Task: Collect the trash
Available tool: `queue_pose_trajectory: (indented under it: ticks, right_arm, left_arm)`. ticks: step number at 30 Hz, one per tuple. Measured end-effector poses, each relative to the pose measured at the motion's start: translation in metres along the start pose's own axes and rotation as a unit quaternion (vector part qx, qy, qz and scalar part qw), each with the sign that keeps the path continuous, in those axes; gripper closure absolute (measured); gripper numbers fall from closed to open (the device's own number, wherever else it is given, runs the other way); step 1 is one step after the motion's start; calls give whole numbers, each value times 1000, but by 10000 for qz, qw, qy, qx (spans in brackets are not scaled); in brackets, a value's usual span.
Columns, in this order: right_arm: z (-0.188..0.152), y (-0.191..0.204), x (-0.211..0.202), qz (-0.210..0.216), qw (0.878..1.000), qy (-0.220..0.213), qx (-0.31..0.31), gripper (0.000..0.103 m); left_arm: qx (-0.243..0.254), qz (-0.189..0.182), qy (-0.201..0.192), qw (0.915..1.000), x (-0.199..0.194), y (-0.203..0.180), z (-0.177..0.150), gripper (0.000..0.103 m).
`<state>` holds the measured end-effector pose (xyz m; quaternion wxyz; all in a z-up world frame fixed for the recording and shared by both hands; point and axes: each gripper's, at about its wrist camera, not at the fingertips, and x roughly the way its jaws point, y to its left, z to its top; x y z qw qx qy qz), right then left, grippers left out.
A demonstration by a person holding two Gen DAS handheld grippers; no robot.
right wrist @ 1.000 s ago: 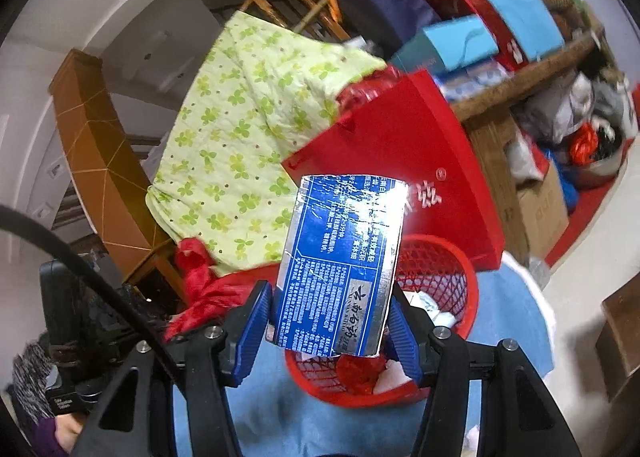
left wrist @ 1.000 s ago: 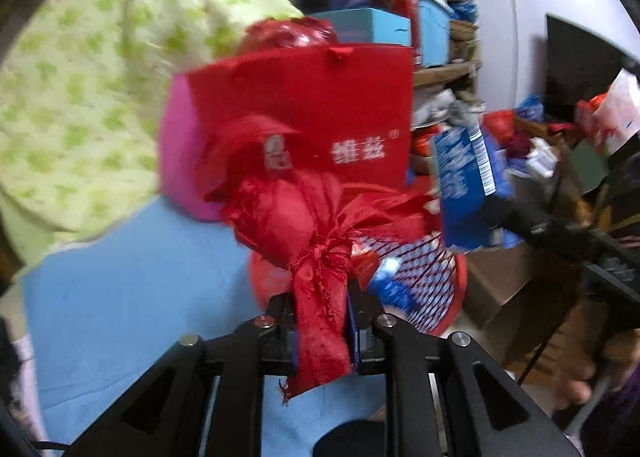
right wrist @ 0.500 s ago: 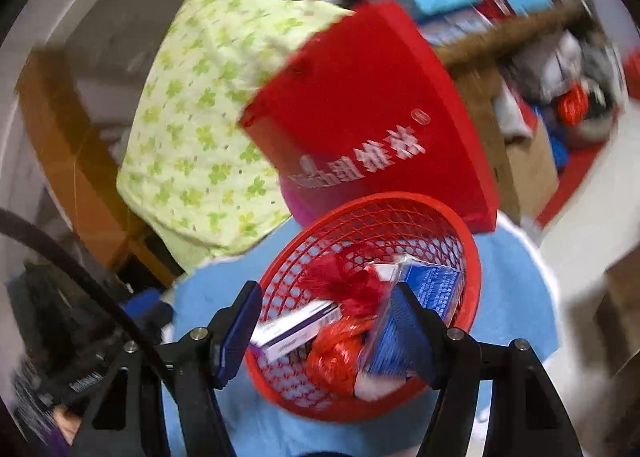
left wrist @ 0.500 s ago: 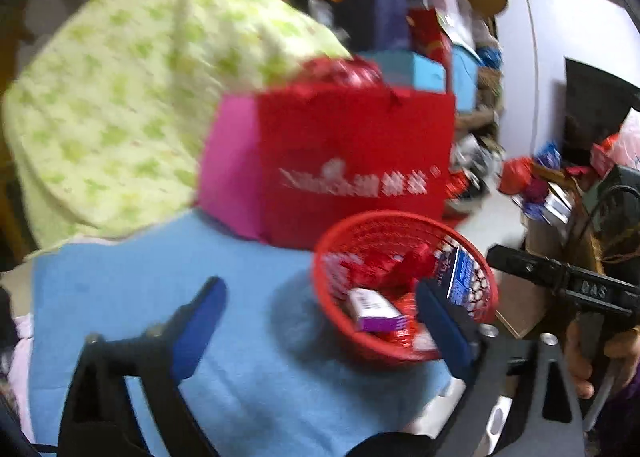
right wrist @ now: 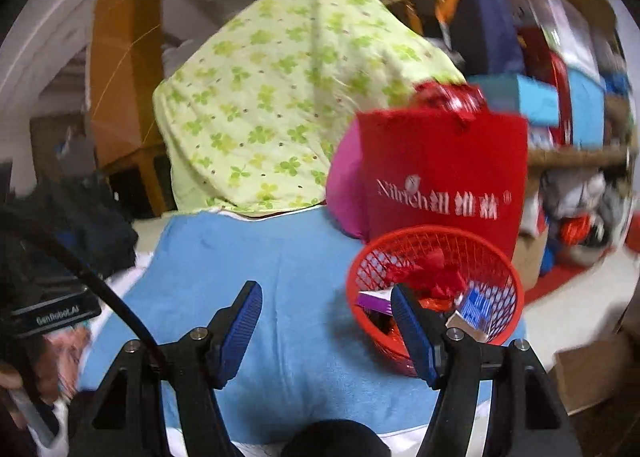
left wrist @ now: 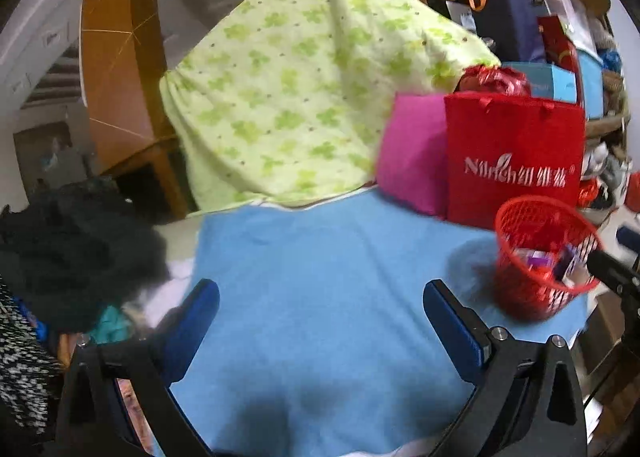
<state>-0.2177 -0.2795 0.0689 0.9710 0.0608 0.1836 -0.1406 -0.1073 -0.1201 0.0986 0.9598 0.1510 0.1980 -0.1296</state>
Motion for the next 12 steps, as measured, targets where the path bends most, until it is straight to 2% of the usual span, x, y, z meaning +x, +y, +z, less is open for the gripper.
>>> queue_pose_trajectory:
  ticks: [2, 6, 10, 12]
  right_arm:
    - [-2, 22, -6, -4, 9996, -41, -276, 32]
    - [-2, 45, -3, 225, 9990, 45, -394, 32]
    - [-2, 58, 16, 410, 9982, 218, -385, 32]
    - [-2, 63, 26, 427, 9979, 284, -404, 32]
  left_arm:
    - [-2, 126, -61, 9999, -8, 7, -7, 2]
    - [-62, 20, -126, 9999, -19, 28, -17, 2]
    - [-297, -106, -149, 9994, -9, 43, -19, 2]
    - [-421, -32, -63, 9991, 2, 50, -22, 2]
